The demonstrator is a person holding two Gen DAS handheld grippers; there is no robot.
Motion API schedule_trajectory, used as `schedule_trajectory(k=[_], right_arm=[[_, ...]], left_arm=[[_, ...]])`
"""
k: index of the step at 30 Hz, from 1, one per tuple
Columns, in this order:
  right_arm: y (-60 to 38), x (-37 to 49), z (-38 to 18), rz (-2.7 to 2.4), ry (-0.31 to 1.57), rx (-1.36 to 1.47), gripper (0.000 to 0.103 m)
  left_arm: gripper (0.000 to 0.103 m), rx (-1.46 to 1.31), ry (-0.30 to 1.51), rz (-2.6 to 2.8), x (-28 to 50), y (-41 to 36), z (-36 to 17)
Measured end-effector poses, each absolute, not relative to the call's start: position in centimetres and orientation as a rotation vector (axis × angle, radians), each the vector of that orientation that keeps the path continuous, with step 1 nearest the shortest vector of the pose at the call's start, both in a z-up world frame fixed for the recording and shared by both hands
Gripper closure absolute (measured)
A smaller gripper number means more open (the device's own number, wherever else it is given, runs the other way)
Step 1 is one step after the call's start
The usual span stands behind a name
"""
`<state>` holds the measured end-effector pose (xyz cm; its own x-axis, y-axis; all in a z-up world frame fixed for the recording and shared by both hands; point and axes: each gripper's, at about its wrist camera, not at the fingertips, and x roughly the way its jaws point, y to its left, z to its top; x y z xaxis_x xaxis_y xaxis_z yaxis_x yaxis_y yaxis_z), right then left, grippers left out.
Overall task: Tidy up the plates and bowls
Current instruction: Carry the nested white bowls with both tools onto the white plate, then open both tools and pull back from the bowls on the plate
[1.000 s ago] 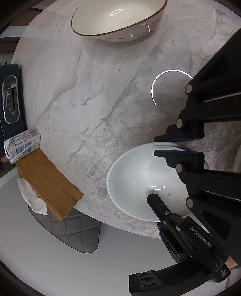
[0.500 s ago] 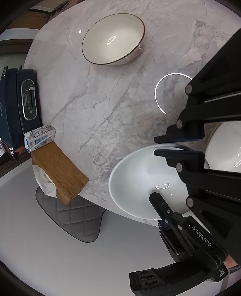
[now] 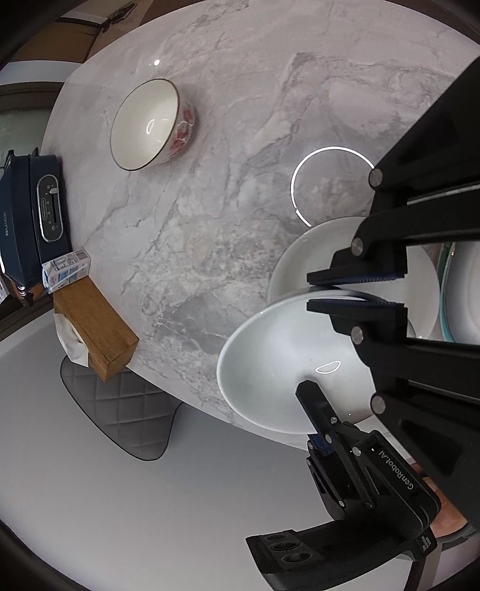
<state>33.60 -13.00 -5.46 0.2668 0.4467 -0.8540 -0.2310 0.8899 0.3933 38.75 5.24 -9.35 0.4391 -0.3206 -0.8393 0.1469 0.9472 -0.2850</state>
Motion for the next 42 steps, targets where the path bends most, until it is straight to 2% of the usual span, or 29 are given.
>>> schedule_trajectory(k=[10, 19, 29, 42], right_arm=[[-13.6, 30.5, -7.5, 0.428, 1.249, 0.193, 0.094], [-13.5, 31.1, -11.2, 0.379, 1.312, 0.190, 0.094], [-12.8, 32.0, -12.6, 0.380, 1.325, 0.163, 0.093], [-12.0, 31.6, -12.5, 0.365, 1.296, 0.087, 0.090]], left_arm=[[0.095, -0.125, 1.105, -0.289, 35.3, 3.6, -11.3], [0.095, -0.053, 1.129, -0.250, 36.6, 2.7, -14.5], [0.095, -0.014, 1.116, -0.215, 37.5, 2.7, -16.1], [0.087, -0.040, 1.062, -0.212, 37.3, 2.9, -16.1]])
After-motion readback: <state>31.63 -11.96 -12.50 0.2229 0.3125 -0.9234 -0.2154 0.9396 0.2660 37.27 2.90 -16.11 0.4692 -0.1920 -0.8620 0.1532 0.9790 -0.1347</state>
